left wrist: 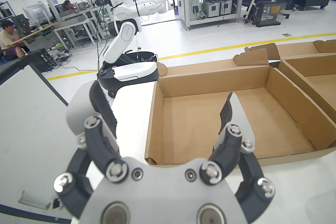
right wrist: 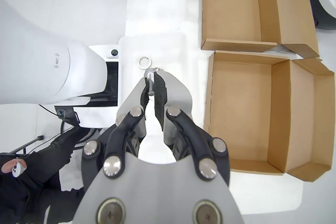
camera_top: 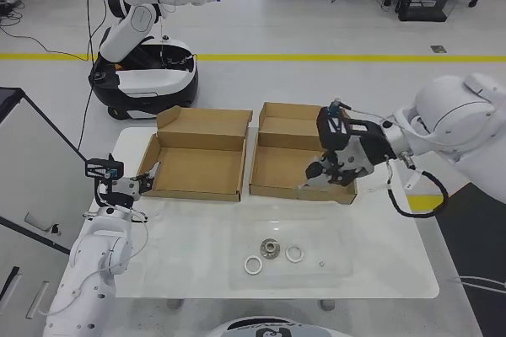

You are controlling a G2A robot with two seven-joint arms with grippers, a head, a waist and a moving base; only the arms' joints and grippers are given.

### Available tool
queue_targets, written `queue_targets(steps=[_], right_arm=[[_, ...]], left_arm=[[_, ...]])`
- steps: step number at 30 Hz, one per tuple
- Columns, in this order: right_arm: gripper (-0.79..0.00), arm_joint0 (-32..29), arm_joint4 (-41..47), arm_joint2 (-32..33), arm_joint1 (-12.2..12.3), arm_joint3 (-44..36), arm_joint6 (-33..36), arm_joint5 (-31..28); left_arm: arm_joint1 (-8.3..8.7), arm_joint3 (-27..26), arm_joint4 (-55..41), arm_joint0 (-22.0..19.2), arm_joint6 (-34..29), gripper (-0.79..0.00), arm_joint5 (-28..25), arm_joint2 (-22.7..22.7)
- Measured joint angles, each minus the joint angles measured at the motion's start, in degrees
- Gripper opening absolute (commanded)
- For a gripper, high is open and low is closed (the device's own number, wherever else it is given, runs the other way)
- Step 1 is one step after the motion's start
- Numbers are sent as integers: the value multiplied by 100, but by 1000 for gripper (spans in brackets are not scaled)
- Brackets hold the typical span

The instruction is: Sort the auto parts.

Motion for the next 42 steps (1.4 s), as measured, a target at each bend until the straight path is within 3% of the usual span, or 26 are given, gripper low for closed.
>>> queue_targets(steps=[14, 28, 35, 42], right_arm=[[-785, -134, 74, 52, 3, -28, -253, 36], [-785, -852, 2688, 534, 322, 391, -651, -652], [-785, -1060, 3782, 839, 432, 309, -638, -639], [-785, -1228, 5051, 1236, 329, 44, -372, -374]], left_arm=[[0, 0, 0, 0, 0, 0, 0, 0], [0, 0, 0, 0, 0, 0, 0, 0], [0, 0, 0, 0, 0, 0, 0, 0], [0, 0, 0, 0, 0, 0, 0, 0]])
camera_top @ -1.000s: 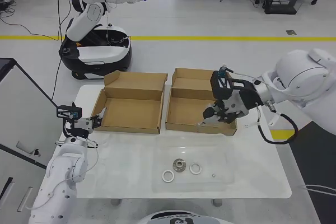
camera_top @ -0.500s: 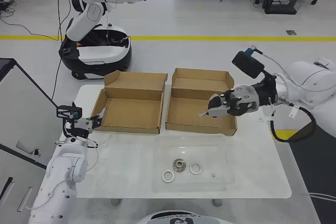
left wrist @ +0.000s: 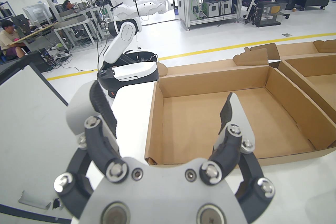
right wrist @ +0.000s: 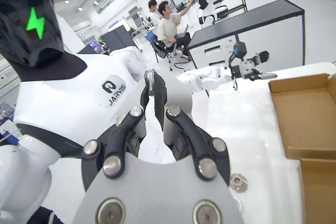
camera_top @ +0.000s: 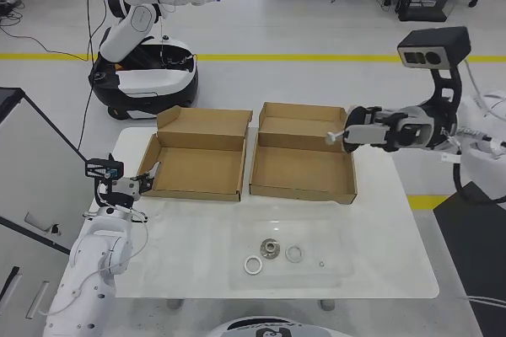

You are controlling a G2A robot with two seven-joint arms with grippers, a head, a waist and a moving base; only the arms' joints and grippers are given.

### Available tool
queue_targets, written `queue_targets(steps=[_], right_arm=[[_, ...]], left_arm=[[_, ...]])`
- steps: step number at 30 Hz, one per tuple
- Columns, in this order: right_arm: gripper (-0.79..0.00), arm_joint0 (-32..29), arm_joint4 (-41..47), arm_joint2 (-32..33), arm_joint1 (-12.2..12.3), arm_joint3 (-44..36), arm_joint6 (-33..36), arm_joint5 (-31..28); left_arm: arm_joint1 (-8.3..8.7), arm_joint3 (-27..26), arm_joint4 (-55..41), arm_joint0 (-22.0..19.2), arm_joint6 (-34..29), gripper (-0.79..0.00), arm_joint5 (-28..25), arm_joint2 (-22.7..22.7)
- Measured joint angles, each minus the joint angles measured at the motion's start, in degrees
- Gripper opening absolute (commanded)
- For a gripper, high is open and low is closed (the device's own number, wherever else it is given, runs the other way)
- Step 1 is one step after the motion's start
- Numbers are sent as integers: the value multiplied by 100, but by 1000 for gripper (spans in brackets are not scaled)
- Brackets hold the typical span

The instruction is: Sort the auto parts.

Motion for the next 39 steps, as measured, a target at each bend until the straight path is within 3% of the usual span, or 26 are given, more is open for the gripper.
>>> queue_targets(steps=[8, 19, 32, 39], right_arm=[[-785, -223, 1284, 734, -394, -206, 496, 495], [-785, -549, 1942, 1589, -1375, 136, 1590, 1589], [-785, -610, 1977, 1586, -1425, 101, 1590, 1672], [-785, -1053, 3174, 1286, -1715, -557, 1492, 2034]], left_arm=[[0, 0, 0, 0, 0, 0, 0, 0], [0, 0, 0, 0, 0, 0, 0, 0], [0, 0, 0, 0, 0, 0, 0, 0], [0, 0, 0, 0, 0, 0, 0, 0]])
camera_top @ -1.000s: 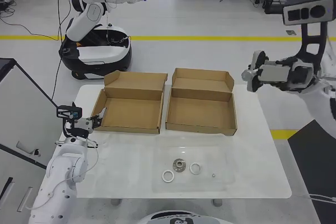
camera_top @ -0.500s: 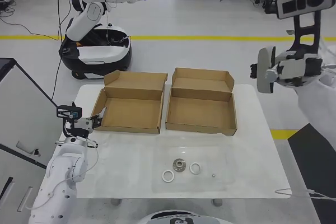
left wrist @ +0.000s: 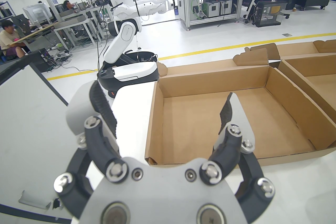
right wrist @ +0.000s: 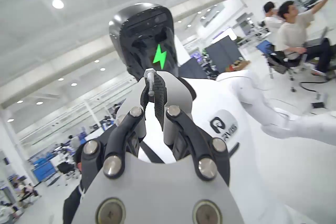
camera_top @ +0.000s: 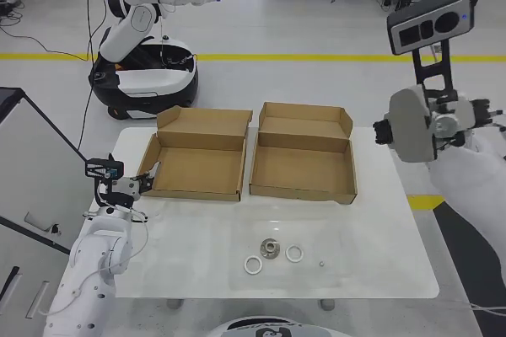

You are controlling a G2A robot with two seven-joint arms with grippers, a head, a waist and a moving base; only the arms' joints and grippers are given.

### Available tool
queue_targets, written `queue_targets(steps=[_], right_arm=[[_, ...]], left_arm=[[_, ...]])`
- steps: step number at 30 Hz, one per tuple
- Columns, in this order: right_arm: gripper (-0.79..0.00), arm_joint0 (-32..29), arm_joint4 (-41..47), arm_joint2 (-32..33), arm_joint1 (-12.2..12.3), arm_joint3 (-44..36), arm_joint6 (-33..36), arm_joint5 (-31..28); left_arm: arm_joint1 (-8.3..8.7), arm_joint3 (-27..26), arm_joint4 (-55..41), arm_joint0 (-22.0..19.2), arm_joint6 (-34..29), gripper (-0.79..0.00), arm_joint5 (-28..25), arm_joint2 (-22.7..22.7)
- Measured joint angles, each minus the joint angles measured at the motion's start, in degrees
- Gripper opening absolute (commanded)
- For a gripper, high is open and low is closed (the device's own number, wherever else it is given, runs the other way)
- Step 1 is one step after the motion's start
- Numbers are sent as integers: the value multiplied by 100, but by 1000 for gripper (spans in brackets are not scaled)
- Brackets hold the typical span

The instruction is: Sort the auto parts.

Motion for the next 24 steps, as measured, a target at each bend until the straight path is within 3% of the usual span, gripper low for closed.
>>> queue_targets(steps=[11, 24], right_arm=[[-785, -146, 163, -216, -426, -87, 9, 146], [-785, -370, -1199, 173, -570, -13, -259, 794]], left_arm=[[0, 0, 0, 0, 0, 0, 0, 0], [0, 0, 0, 0, 0, 0, 0, 0]])
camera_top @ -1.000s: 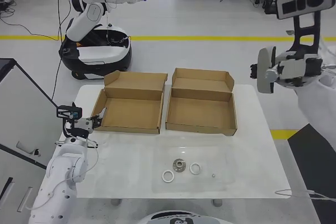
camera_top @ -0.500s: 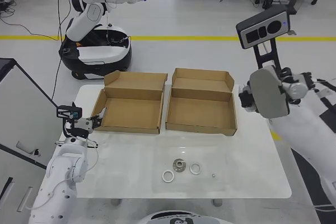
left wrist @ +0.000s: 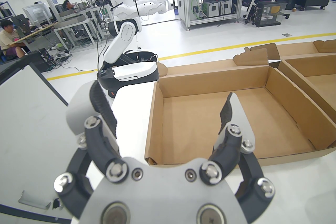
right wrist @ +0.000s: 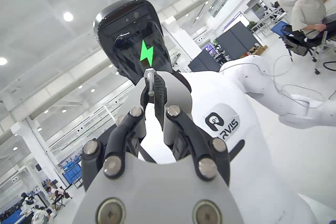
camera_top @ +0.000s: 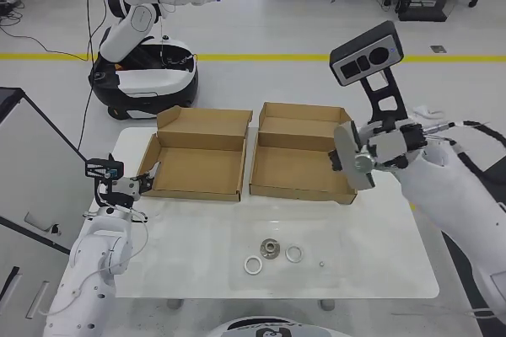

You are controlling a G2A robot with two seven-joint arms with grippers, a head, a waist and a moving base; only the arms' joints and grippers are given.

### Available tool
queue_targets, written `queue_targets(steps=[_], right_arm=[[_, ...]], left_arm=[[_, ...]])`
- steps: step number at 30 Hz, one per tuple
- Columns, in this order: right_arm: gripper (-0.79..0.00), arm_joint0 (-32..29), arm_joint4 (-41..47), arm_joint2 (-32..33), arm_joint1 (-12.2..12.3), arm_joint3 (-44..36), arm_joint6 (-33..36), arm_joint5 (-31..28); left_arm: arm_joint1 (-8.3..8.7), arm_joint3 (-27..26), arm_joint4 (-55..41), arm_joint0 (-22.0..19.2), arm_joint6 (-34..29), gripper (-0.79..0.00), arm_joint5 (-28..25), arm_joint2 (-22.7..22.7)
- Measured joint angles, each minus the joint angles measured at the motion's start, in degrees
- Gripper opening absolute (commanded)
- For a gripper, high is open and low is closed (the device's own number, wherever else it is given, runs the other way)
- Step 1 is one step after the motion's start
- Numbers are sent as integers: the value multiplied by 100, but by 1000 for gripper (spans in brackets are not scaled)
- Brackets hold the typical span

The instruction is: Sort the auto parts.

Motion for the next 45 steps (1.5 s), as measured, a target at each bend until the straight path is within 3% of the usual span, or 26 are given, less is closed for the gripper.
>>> queue_targets(steps=[8, 31, 45], right_arm=[[-785, -127, -598, 235, -59, -1, -70, 296], [-785, -688, 382, 941, -385, -18, -225, 523], [-785, -676, -956, 1293, -429, 132, 59, 1205]], left_arm=[[0, 0, 0, 0, 0, 0, 0, 0], [0, 0, 0, 0, 0, 0, 0, 0], [0, 0, 0, 0, 0, 0, 0, 0]])
